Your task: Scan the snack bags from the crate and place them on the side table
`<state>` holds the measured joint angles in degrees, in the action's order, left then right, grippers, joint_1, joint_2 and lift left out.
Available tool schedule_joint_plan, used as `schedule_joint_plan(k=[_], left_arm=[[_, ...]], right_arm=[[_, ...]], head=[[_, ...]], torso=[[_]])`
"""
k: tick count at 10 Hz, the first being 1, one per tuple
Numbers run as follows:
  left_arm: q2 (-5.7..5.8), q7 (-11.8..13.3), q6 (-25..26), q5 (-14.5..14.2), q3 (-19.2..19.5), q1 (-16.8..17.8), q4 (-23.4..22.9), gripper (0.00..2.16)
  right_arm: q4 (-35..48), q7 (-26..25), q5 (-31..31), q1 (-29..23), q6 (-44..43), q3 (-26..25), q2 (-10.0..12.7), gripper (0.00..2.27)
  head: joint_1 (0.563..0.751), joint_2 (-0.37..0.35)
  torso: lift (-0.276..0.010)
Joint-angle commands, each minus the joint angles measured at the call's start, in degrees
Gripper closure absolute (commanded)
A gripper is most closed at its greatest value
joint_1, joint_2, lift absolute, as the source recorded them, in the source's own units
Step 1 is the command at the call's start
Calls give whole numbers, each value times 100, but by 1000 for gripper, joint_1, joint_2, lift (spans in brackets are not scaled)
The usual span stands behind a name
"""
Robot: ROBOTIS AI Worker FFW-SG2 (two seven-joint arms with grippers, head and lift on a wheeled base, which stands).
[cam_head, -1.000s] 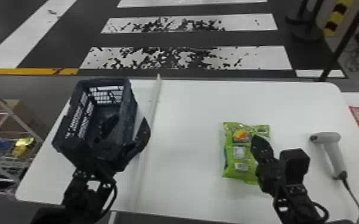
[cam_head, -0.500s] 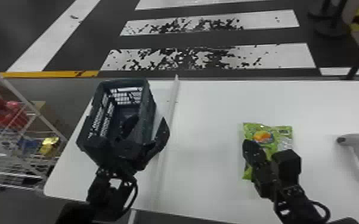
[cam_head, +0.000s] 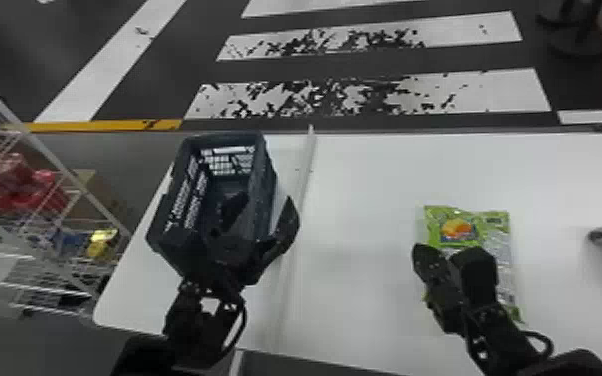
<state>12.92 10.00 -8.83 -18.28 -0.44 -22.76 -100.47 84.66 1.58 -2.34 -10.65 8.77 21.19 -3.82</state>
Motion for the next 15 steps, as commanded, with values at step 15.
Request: schedule_joint_plan(k=[15], left_arm=[[62, 2, 18, 0, -97, 35, -8, 80]], right_arm=[[-151, -26, -91, 203, 226, -423, 13, 2253]], head=[[695, 177]], torso=[[-50]])
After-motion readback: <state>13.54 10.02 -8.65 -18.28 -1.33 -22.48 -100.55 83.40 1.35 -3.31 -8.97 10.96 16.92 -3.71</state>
